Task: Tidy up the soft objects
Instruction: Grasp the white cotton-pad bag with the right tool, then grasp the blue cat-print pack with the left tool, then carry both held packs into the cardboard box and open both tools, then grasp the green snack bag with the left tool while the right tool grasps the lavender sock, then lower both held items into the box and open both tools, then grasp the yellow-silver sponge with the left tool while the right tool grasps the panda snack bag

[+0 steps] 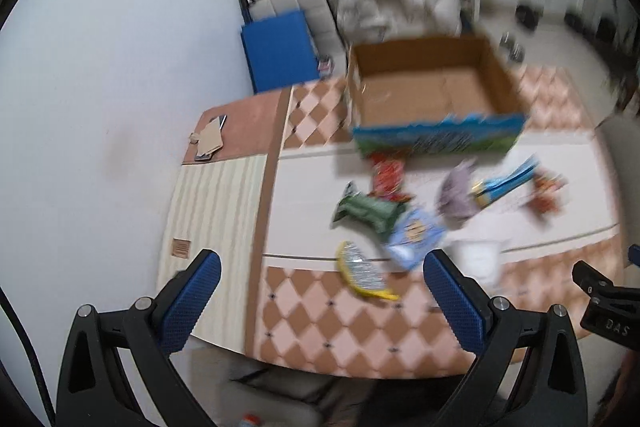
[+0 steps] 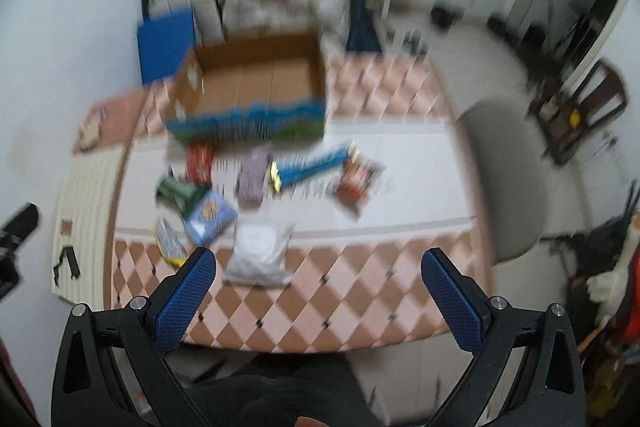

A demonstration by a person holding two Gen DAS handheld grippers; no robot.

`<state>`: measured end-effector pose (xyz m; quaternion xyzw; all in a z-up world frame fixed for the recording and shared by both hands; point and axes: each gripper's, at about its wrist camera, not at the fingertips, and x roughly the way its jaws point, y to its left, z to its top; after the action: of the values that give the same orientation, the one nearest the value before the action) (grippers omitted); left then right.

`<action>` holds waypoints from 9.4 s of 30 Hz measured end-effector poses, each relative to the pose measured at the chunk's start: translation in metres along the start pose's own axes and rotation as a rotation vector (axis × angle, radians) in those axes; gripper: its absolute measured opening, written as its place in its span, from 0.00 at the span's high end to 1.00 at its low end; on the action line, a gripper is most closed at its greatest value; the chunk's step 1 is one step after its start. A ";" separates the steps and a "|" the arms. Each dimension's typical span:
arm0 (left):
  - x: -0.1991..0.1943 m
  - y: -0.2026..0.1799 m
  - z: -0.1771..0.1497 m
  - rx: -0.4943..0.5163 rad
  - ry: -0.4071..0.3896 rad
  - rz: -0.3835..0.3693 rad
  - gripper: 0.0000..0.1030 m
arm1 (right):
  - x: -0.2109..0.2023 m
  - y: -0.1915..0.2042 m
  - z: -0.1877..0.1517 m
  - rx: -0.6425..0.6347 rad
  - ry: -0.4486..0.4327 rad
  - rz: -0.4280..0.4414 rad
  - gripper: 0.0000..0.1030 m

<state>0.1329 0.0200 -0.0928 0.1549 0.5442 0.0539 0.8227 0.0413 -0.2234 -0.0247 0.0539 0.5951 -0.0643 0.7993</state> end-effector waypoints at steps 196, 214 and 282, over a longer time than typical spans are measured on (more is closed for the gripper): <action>0.278 -0.033 -0.008 -0.224 0.621 -0.258 0.69 | 0.346 0.113 0.025 -0.028 0.550 0.087 0.64; 0.151 -0.046 0.210 0.002 0.327 -0.467 0.69 | 0.173 0.088 0.194 -0.064 0.179 0.322 0.64; 0.305 0.082 -0.133 -1.145 0.957 -0.559 0.19 | 0.247 -0.048 0.042 0.313 0.251 0.003 0.00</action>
<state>0.1407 0.2022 -0.3826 -0.4742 0.7450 0.1773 0.4344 0.1427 -0.2868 -0.2499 0.1860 0.6729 -0.1476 0.7006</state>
